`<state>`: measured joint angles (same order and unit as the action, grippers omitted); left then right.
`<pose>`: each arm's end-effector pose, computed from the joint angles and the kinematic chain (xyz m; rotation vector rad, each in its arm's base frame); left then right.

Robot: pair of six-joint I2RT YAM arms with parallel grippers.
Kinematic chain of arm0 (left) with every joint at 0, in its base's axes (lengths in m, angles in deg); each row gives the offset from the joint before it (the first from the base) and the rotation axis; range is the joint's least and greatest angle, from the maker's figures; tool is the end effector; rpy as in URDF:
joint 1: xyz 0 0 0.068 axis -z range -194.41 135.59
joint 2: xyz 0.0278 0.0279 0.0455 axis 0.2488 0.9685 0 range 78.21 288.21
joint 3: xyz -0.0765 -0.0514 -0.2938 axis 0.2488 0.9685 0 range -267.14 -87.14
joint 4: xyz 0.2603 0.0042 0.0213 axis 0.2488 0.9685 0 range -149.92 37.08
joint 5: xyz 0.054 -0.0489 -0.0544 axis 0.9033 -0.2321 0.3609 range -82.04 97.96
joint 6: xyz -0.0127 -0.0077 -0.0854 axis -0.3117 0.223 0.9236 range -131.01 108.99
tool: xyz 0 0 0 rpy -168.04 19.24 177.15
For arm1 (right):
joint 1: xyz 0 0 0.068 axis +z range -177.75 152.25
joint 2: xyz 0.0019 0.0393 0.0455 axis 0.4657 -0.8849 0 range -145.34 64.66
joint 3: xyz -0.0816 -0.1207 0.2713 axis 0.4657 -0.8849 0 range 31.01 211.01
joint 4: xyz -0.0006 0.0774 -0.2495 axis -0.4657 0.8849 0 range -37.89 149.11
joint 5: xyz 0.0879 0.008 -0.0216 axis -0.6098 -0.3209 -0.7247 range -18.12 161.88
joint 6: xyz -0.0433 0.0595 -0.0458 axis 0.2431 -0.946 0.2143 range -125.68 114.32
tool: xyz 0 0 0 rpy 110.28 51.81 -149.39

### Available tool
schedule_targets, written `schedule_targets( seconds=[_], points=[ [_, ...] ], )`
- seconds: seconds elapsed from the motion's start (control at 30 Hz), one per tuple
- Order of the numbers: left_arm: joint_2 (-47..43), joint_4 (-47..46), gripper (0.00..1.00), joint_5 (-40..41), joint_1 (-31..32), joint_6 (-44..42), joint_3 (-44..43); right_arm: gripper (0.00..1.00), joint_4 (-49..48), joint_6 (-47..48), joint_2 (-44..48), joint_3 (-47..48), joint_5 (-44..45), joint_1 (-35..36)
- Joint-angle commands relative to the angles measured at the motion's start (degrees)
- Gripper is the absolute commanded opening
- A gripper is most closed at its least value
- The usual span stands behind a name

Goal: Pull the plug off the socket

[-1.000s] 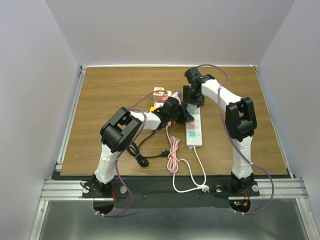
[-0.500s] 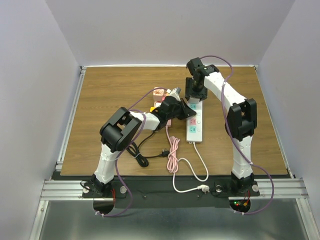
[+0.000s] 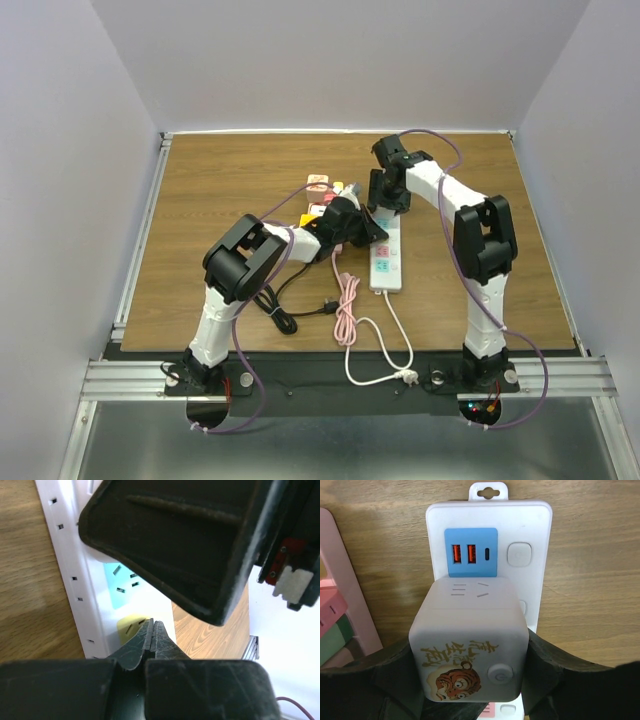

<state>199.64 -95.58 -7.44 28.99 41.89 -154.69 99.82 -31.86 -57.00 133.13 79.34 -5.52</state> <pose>0.3564 -0.3649 0.1611 0.0311 2.1339 -1.3364 0.4539 0.1748 0.2054 0.1295 2.7235 0.0629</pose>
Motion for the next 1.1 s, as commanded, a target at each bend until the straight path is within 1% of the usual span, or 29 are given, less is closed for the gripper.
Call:
schedule_targets(
  seconds=[0.0, 0.03, 0.13, 0.23, 0.3, 0.47, 0.57, 0.7, 0.77, 0.8, 0.83, 0.87, 0.9, 0.93, 0.97, 1.03, 1.07],
  points=[
    [4.61, 15.09, 0.00, 3.09, -0.33, -3.69, 2.95, 0.00, -11.56, -3.88, 6.88, -4.29, 3.17, 1.22],
    [4.70, 15.09, 0.00, 2.92, -0.33, -3.60, 2.78, 0.00, -12.80, -4.58, 8.10, -7.18, 3.34, 1.49],
    [5.05, 15.27, 0.00, 2.83, -0.42, -3.51, 2.60, 0.01, -15.97, -5.46, 10.04, -10.54, 5.54, 2.72],
    [5.31, 15.62, 0.00, 3.01, -0.51, -3.69, 2.51, 0.00, -15.28, -4.68, 9.00, -10.81, 2.22, 2.81],
    [5.75, 15.80, 0.00, 2.83, -0.59, -3.69, 2.42, 0.00, -11.51, -4.94, 8.73, -7.92, 0.37, 2.90],
    [6.45, 15.97, 0.00, 2.65, -0.68, -3.86, 2.60, 0.00, -1.49, -1.87, 4.79, 2.80, -3.23, 2.81],
    [6.89, 16.23, 0.00, 2.65, -0.77, -4.04, 2.42, 0.00, 6.59, 0.67, 1.10, 13.76, -5.09, 2.37],
    [7.16, 16.41, 0.00, 2.39, -0.77, -4.13, 2.51, 0.01, 12.05, 2.44, -4.09, 21.24, -10.27, 0.97],
    [7.16, 16.50, 0.00, 2.48, -0.86, -4.21, 2.51, 0.00, 13.81, 2.10, -5.33, 22.41, -9.41, 0.79],
    [7.16, 16.50, 0.00, 2.39, -0.94, -4.30, 2.60, 0.01, 13.04, 1.92, -4.99, 21.46, -9.05, 0.79],
    [7.07, 16.59, 0.00, 2.48, -0.86, -4.30, 2.68, 0.00, 11.46, 1.22, -3.07, 17.36, -8.87, 0.79],
    [7.07, 16.59, 0.00, 2.57, -0.94, -4.39, 2.69, 0.00, 9.10, 1.04, -1.22, 14.01, -9.39, 0.87],
    [7.07, 16.59, 0.00, 2.48, -1.03, -4.39, 2.69, 0.00, 4.29, 0.51, 0.36, 11.28, -9.48, 0.96],
    [7.07, 16.59, 0.00, 2.48, -1.03, -4.30, 2.69, 0.00, 2.41, -0.53, 1.77, 8.90, -9.31, 0.96],
    [7.16, 16.59, 0.00, 2.48, -1.03, -4.30, 2.69, 0.00, 0.65, -0.89, 4.83, 4.18, -8.35, 1.05],
    [7.24, 16.68, 0.00, 2.30, -1.03, -4.30, 2.42, 0.00, -4.08, -1.68, 7.66, -0.06, -7.55, 1.40],
    [7.16, 16.68, 0.00, 2.22, -1.12, -4.30, 2.33, 0.00, -4.89, -2.12, 9.85, -2.70, -4.68, 1.49]
  ],
)
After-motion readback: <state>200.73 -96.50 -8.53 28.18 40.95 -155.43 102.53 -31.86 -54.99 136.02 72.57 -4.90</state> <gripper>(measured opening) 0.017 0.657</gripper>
